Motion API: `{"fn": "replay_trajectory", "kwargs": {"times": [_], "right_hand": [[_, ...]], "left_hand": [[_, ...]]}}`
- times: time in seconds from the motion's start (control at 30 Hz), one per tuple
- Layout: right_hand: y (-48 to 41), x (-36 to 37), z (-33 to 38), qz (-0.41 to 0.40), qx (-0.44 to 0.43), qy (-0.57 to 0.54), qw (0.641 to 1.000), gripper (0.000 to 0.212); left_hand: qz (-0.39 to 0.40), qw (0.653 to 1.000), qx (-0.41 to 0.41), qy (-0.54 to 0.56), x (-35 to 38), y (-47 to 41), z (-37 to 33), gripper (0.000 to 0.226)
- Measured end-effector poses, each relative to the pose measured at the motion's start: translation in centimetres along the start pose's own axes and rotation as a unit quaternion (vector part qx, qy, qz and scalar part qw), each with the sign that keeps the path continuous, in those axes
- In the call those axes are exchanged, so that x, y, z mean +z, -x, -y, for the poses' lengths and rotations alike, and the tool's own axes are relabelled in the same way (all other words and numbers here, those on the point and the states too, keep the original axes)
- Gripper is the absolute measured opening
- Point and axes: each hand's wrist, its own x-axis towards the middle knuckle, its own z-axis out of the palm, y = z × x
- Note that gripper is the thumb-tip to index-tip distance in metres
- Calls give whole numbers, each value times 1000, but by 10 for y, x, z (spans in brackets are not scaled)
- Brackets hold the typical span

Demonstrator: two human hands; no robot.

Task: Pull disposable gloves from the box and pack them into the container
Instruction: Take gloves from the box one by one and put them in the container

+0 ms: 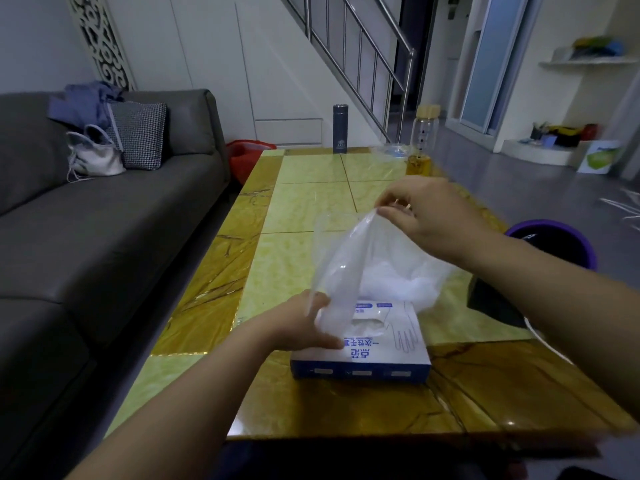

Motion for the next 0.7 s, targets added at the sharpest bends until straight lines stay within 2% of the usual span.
{"fn": "replay_trajectory", "kwargs": {"times": [0.07,0.1,0.17,0.23,0.27,0.37,0.4,0.43,0.5,0.57,0.6,0.67,0.7], "right_hand": [[-1,-8,-1,10,-4,8,1000,16],[1,-11,-1,14,-6,15,1000,17],[4,-11,-2,22,-8,23,999,19],[7,-9,-1,30,-11,20,999,20],[9,-8,-1,34,-14,17,999,20],[13,-3,-2,51,-13,12,999,21],[14,-1,-2,56,-17,7,998,21],[15,1,-1,63,-22,0,998,20],[18,7,0,78,-32,-11,996,19],[20,14,-1,88,-39,-21,995,20],[22,16,-1,85,-32,-27,996,23],[26,24,-8,49,50,-81,994,41],[28,27,-11,27,136,-149,979,54]], "left_hand": [[14,987,16,158,-14,10,-4,88],[39,966,42,253,-20,15,-5,88],[94,899,107,413,-29,23,-7,77],[124,826,146,530,-31,28,-9,64],[120,797,152,573,-32,28,-13,68],[103,727,138,665,-36,25,-22,105],[104,709,148,681,-39,23,-27,109],[100,694,160,695,-41,19,-31,106],[58,672,174,718,-43,12,-40,79],[4,642,154,751,-44,4,-52,50],[-19,625,131,769,-44,0,-55,46],[-54,599,106,792,-43,-7,-55,43],[-68,591,107,796,-44,-8,-54,41]]}}
